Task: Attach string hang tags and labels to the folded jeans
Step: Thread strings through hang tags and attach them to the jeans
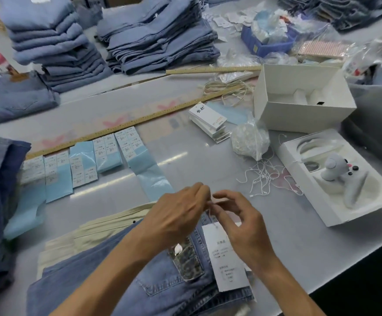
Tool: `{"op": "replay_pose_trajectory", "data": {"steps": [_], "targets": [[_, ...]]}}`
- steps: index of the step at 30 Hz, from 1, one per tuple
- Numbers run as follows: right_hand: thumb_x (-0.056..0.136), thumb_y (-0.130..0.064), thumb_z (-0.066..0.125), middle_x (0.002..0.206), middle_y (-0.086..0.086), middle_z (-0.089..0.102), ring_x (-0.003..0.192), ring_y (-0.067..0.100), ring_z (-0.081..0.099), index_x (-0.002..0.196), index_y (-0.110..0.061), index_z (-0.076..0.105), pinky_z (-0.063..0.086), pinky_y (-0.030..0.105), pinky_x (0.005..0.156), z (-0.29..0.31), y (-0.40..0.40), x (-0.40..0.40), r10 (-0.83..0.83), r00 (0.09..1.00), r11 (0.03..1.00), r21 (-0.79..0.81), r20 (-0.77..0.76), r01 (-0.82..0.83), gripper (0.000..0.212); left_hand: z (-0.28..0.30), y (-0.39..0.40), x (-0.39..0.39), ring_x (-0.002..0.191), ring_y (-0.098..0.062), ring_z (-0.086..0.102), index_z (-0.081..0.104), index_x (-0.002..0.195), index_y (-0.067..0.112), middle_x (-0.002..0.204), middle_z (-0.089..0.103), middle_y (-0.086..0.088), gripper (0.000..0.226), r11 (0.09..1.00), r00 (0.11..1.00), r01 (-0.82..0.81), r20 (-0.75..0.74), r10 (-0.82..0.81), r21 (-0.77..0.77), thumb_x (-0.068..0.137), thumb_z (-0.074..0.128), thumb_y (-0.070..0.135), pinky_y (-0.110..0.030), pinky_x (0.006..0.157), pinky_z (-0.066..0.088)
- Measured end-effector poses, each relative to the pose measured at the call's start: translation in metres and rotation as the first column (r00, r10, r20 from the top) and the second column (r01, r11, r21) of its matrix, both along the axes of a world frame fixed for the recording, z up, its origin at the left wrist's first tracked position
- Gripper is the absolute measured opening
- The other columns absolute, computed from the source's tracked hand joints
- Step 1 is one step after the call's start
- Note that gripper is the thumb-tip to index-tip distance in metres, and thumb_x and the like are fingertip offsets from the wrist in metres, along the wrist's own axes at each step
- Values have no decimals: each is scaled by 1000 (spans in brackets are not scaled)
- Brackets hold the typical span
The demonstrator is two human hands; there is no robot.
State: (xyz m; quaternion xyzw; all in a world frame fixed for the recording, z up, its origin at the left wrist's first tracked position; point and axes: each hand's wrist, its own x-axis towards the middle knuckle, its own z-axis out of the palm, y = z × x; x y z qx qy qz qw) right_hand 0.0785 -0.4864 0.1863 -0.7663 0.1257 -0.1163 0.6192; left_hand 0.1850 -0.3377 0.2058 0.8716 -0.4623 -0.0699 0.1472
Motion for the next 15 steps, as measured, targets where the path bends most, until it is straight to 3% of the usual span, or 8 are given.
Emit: {"op": "replay_pose_trajectory", "data": {"steps": [3,6,9,11,13,15], "targets": [[86,-29,72,99,-1,77,95,15,74,106,-32,72,56,22,84,13,-14,3,129,989,963,248,-78,-106,21,10,-9,8,60,-5,40,23,91,38,76,35,14,19,996,996,-13,-88,6,-85,108,32,43,-33,55,38],[90,-24,70,86,0,75,82,13,71,100,-29,75,58,25,79,20,-27,2,103,992,972,216,-66,-87,12,5,-22,4,65,-7,49,29,93,42,78,46,15,27,979,981,-66,-191,28,-193,99,18,66,-30,55,42],[96,-13,66,75,5,65,67,17,61,94,-19,72,56,27,68,31,-45,1,2,999,952,305,-33,8,9,-21,-30,2,70,-5,59,39,103,43,83,59,12,26,870,884,-352,-427,189,-345,97,30,66,-32,61,52],[96,-10,66,74,8,59,60,16,51,93,-15,72,47,23,54,44,-61,1,-69,998,932,357,3,64,8,-51,-26,5,78,-4,61,47,107,37,90,61,14,15,832,815,-494,-469,341,-253,101,46,51,-32,66,51],[93,-16,70,71,6,52,57,12,40,94,-15,72,36,19,48,58,-74,3,-131,990,932,346,47,107,3,-83,-17,-1,94,-13,58,51,110,30,102,58,11,18,895,828,-445,-372,419,16,101,55,45,-33,75,48],[88,-25,71,68,-1,51,55,8,36,96,-16,72,33,15,47,70,-84,8,-166,980,951,282,111,130,12,-111,-11,-12,101,-15,53,51,111,28,107,53,9,20,908,861,-405,-290,418,108,100,59,43,-31,76,45]]}}
